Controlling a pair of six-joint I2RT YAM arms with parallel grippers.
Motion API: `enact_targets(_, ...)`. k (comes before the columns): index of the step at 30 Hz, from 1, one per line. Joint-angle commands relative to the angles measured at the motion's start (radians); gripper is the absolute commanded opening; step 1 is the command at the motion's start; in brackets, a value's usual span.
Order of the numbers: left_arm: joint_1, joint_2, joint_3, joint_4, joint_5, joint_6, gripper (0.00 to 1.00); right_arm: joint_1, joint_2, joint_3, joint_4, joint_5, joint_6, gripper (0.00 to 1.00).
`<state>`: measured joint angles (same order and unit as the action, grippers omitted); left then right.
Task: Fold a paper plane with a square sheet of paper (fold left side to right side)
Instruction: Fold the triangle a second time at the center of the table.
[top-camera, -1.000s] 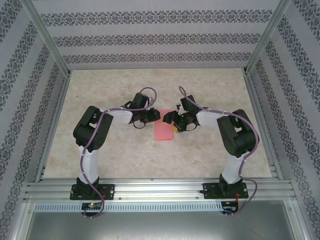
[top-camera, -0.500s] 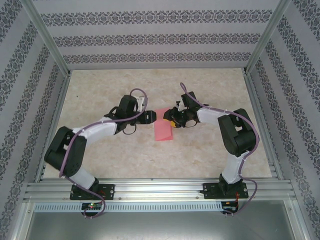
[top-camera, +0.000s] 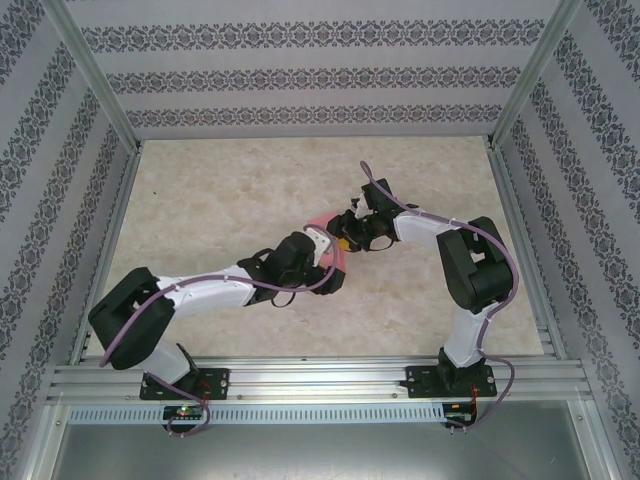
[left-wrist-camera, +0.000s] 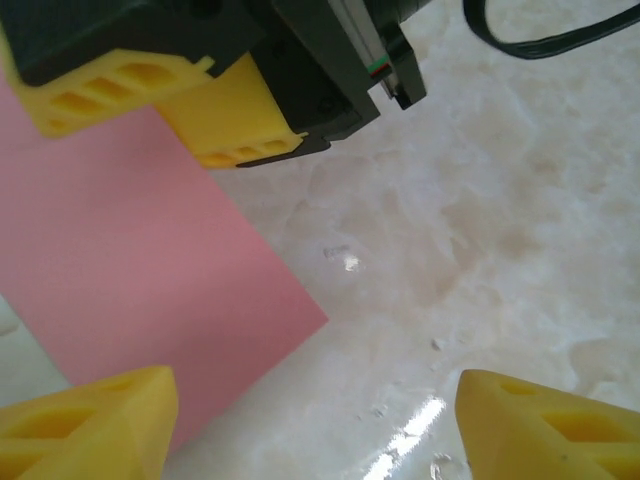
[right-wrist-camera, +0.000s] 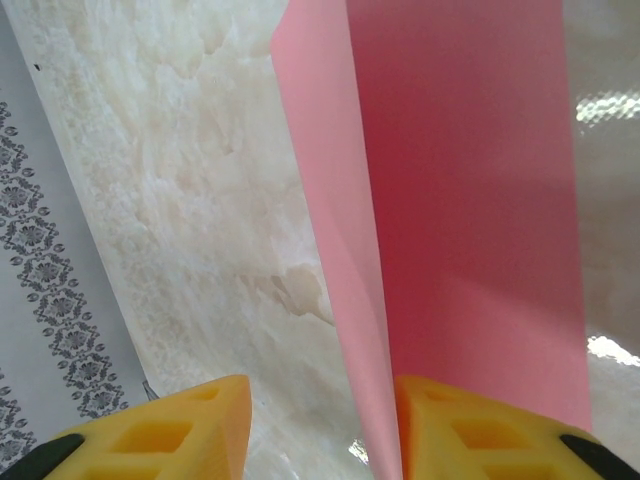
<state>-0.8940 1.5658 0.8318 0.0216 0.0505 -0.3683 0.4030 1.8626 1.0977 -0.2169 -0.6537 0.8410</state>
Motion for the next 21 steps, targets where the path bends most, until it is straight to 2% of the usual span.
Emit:
enact_targets(1,-0.045,0.074,0.057,-0.028,-0.148,0.049,0.77,-0.005,-0.002,0.021,-0.010,-0.007,0.003,0.42)
enact_targets(9,-0.098,0.193,0.196,-0.162,-0.302,0.062,0.80,-0.002,-0.002,0.016,-0.005,-0.006,0.005,0.42)
enact_targets(14,-0.119,0.243,0.254,-0.241,-0.353,0.079,0.79,0.000,0.001,0.019,-0.002,-0.008,0.005,0.42)
enact_targets(17,-0.134,0.268,0.283,-0.272,-0.356,0.090,0.74,0.001,0.007,0.019,-0.001,-0.008,0.004,0.42)
enact_targets(21,-0.138,0.275,0.291,-0.280,-0.344,0.082,0.63,0.001,0.012,0.019,-0.002,-0.004,0.002,0.42)
